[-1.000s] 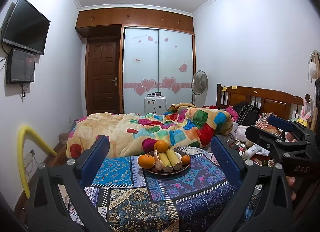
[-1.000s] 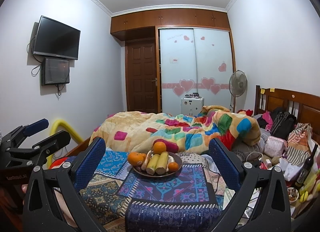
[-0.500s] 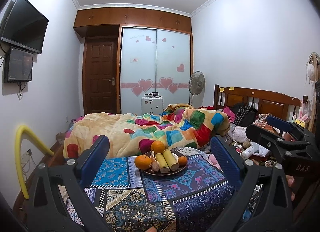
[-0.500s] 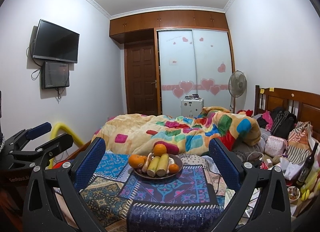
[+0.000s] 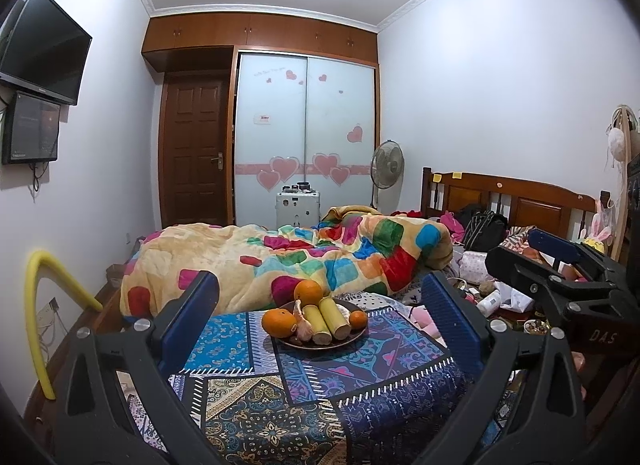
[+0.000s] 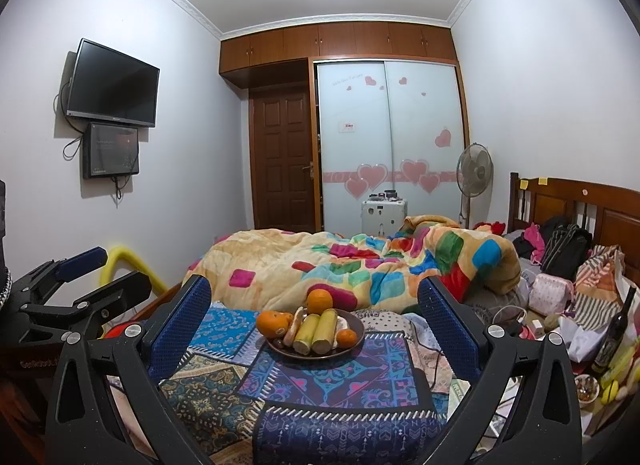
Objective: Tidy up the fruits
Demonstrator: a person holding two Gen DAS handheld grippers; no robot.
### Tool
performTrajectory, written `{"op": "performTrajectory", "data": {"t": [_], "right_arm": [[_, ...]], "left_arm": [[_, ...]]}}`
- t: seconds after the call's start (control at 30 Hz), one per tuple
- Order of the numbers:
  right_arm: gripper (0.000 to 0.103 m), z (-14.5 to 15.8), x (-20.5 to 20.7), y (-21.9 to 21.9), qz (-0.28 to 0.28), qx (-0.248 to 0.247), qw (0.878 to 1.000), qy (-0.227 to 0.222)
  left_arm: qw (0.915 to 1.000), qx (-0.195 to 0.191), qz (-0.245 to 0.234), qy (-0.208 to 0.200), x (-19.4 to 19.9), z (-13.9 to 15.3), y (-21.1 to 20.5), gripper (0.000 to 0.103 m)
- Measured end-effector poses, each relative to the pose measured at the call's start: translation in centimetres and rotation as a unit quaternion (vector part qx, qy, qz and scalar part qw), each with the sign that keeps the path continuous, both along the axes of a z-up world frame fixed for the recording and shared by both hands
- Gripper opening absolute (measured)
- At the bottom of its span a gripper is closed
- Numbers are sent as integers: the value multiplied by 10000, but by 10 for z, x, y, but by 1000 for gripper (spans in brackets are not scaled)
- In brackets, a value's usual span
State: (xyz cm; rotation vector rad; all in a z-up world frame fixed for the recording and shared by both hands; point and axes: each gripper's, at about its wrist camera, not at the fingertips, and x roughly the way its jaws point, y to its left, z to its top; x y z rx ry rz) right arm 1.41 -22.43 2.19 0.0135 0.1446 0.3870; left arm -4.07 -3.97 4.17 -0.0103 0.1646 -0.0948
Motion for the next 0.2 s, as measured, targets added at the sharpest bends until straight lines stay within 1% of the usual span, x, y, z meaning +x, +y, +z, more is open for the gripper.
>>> {"op": "performTrajectory", "data": {"t": [0.2], "right_arm": [[103,0,0,1,-15,4,10000,12]], "left_arm": [[10000,13,7,8,0,-1,0,103]]}}
